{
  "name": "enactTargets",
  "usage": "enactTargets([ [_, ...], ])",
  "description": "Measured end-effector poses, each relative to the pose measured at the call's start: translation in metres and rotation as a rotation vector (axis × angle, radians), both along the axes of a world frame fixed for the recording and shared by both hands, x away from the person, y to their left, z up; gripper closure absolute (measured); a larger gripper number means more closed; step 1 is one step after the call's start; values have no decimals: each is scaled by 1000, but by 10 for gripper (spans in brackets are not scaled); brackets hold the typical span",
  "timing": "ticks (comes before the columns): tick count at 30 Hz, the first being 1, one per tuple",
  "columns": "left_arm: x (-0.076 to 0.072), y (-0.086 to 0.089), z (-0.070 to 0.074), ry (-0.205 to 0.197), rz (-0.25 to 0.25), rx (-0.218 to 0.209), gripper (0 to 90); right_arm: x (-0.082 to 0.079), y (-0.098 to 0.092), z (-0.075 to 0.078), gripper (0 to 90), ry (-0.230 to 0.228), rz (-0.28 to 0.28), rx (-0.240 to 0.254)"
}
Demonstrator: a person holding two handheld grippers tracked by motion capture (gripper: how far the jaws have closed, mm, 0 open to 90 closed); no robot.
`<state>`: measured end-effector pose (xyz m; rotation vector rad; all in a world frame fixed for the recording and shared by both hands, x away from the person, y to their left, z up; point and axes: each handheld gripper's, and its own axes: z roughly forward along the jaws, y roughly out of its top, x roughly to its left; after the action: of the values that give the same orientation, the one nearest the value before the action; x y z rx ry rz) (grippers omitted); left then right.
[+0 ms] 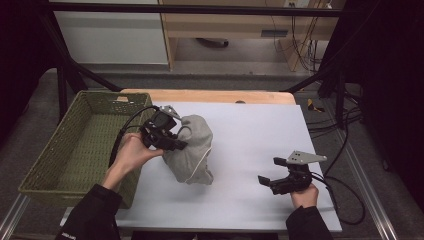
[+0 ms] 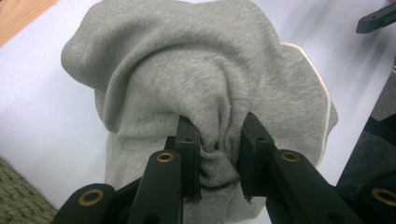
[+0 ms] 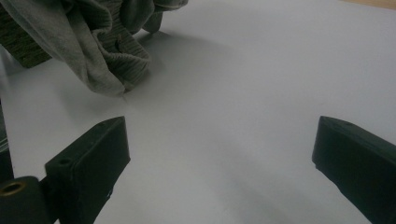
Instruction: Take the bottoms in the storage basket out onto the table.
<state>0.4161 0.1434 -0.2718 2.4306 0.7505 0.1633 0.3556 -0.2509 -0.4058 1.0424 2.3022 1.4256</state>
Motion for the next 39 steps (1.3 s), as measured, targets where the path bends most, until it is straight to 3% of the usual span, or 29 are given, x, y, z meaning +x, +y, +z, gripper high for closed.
enactTargets([
  [11, 1, -9, -12, 17, -19, 2, 726, 0, 0, 0, 45, 0, 0, -1],
  [31, -1, -23, -46, 46, -40, -9, 711, 0, 0, 0, 46, 2, 2, -3],
  [39, -6, -28, -55, 46, -72, 1, 697, 0, 1, -1, 46, 0, 4, -5],
])
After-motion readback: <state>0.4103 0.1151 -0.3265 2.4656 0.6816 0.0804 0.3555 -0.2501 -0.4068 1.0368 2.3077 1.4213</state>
